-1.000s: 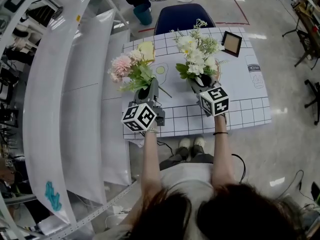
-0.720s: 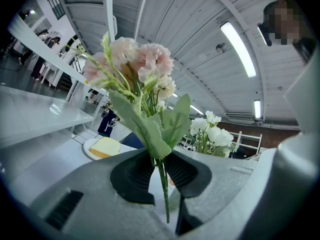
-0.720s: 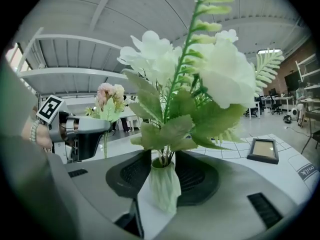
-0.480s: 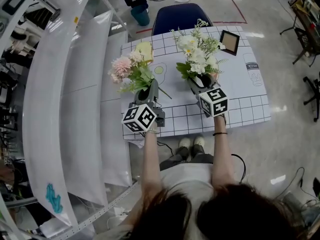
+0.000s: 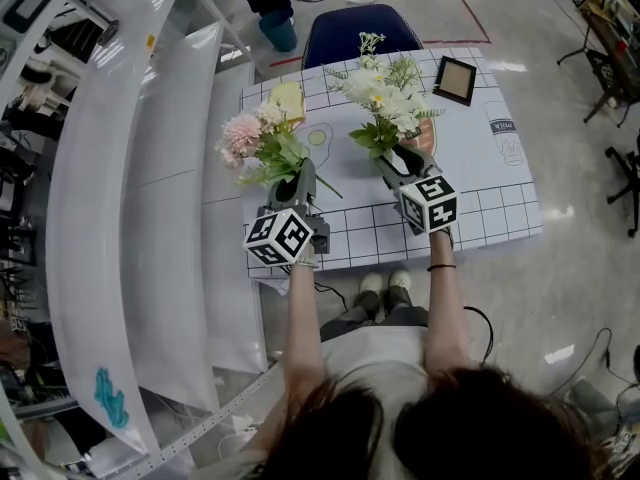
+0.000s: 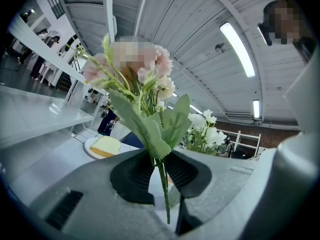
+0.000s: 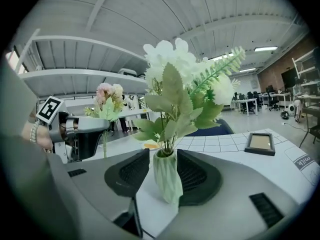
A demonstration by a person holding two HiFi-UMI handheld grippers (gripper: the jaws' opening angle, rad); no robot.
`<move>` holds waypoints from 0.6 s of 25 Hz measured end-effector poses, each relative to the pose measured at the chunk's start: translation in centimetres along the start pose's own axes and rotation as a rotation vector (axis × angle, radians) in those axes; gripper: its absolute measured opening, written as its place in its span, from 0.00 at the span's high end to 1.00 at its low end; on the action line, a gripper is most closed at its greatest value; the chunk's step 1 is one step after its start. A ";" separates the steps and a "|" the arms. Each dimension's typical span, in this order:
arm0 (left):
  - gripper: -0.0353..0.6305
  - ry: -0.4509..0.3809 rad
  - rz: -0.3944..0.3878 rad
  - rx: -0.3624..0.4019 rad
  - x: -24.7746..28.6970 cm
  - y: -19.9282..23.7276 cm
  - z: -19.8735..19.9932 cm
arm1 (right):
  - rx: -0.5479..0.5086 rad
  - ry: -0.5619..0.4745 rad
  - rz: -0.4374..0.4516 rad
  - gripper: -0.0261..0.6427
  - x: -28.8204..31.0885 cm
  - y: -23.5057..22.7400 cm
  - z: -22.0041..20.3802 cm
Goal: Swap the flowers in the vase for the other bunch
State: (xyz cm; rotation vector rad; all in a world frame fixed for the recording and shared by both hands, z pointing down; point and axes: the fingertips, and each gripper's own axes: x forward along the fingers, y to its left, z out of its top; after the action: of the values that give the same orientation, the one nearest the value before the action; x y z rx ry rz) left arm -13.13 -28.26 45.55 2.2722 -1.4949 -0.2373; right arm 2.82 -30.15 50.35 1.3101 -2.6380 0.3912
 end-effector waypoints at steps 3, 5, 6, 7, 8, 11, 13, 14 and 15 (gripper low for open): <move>0.85 -0.001 -0.005 -0.001 -0.2 -0.1 0.0 | 0.014 -0.008 -0.013 0.75 -0.7 -0.4 0.2; 0.85 0.000 -0.011 -0.003 -0.3 -0.3 0.0 | 0.026 -0.020 -0.019 0.76 -1.2 -0.6 0.5; 0.85 0.001 -0.016 -0.004 -0.3 -0.4 -0.1 | 0.032 -0.026 -0.018 0.76 -1.4 -0.6 0.6; 0.85 0.003 -0.021 -0.005 -0.3 -0.6 -0.2 | 0.040 -0.029 -0.014 0.76 -1.6 -0.5 0.6; 0.85 0.004 -0.028 -0.006 -0.2 -0.8 -0.3 | 0.048 -0.031 -0.007 0.76 -1.9 -0.5 0.7; 0.85 0.010 -0.050 -0.003 -0.1 -1.6 -0.5 | 0.066 -0.040 0.009 0.79 -2.6 -0.3 0.9; 0.85 0.014 -0.062 0.002 -0.3 -1.9 -0.4 | 0.066 -0.049 0.013 0.84 -3.0 0.0 1.2; 0.85 0.014 -0.066 0.006 -0.4 -2.0 -0.4 | 0.066 -0.053 0.019 0.86 -3.1 0.2 1.4; 0.85 0.014 -0.071 0.008 -0.5 -2.1 -0.4 | 0.068 -0.057 0.031 0.87 -3.3 0.4 1.7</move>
State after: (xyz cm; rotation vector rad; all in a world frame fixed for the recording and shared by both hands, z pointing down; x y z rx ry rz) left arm -11.46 -27.02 44.95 2.3313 -1.4123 -0.2349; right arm 4.42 -27.93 47.83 1.3204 -2.7179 0.4586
